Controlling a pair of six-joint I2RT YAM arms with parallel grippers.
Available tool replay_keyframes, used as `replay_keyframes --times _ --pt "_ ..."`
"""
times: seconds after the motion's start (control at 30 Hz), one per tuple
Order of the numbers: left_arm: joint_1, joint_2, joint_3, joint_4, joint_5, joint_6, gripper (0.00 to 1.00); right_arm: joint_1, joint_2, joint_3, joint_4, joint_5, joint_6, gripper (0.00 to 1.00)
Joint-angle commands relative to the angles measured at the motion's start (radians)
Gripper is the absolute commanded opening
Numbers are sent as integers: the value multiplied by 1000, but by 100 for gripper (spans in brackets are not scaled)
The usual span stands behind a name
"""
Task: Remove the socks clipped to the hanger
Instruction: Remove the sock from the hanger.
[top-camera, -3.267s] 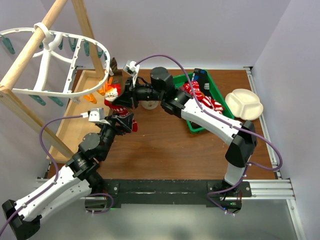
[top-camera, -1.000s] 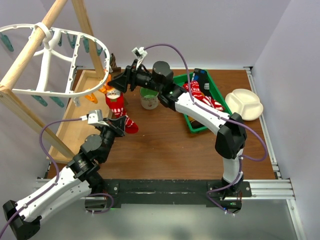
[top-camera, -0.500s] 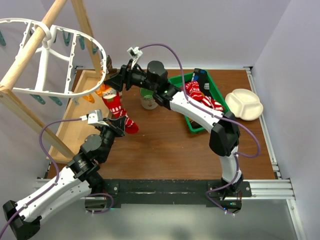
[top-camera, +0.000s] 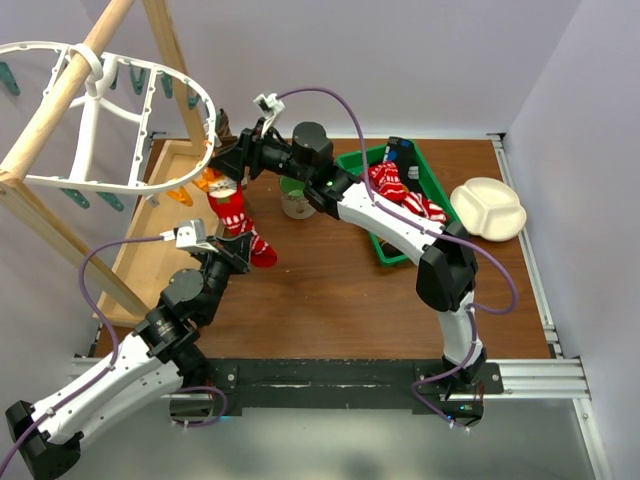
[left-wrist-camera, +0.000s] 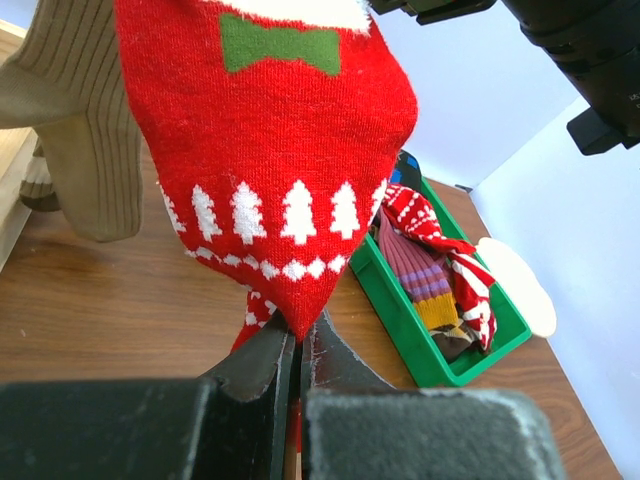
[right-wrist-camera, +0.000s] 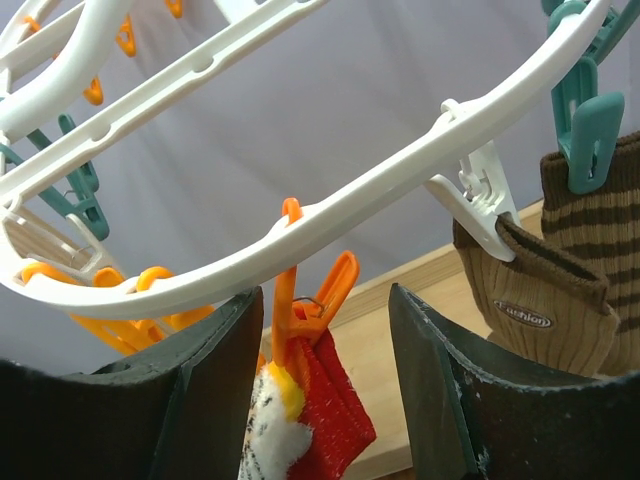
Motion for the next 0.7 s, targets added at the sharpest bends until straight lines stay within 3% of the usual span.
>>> replay_keyframes --times 0.0,0.33,0.67 --pt "5 4 17 41 12 9 0 8 -6 39 85 6 30 57" --pt "5 -1 16 41 18 10 0 10 27 48 162 6 76 58" --pt "5 -4 13 35 20 4 0 10 1 10 236 47 88 47"
